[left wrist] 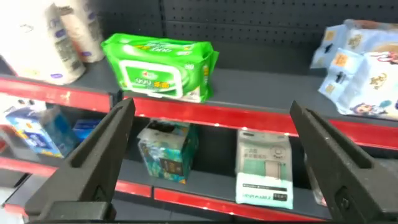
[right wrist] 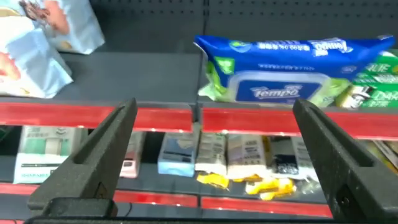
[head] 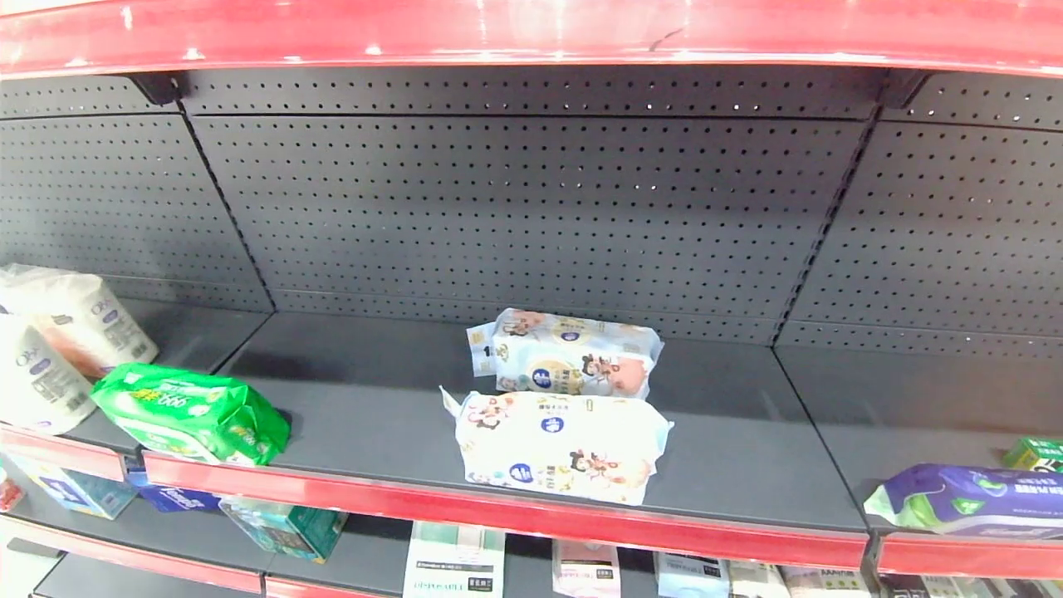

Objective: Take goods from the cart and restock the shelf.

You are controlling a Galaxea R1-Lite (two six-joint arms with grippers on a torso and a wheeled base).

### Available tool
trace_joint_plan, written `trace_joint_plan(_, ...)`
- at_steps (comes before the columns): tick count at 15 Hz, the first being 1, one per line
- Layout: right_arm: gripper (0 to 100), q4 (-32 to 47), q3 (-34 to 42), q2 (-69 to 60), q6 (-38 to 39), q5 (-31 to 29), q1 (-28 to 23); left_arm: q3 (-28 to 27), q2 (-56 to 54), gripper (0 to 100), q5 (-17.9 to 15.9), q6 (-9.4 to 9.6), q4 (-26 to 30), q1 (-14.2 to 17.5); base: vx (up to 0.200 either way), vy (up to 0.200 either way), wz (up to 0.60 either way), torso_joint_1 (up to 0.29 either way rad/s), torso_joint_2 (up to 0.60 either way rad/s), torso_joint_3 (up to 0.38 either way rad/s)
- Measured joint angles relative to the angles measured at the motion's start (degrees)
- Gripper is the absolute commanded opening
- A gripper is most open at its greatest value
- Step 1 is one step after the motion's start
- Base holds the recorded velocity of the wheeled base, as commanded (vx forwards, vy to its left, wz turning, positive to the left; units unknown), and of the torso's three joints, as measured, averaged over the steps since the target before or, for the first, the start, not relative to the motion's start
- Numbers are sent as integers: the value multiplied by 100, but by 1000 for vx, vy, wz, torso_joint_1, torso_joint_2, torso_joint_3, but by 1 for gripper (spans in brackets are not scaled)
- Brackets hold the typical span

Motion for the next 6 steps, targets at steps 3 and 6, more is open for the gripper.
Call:
trace_joint_plan(3,100,7,0,0,-2,-2,-1,2,0,100,-2,4,-2,1,0,0,0,0,0,0)
trace_joint_plan(6,100,7,0,0,-4,-4,2,2,0,100,-5,-2,-4,6,0,0,0,0,0,0)
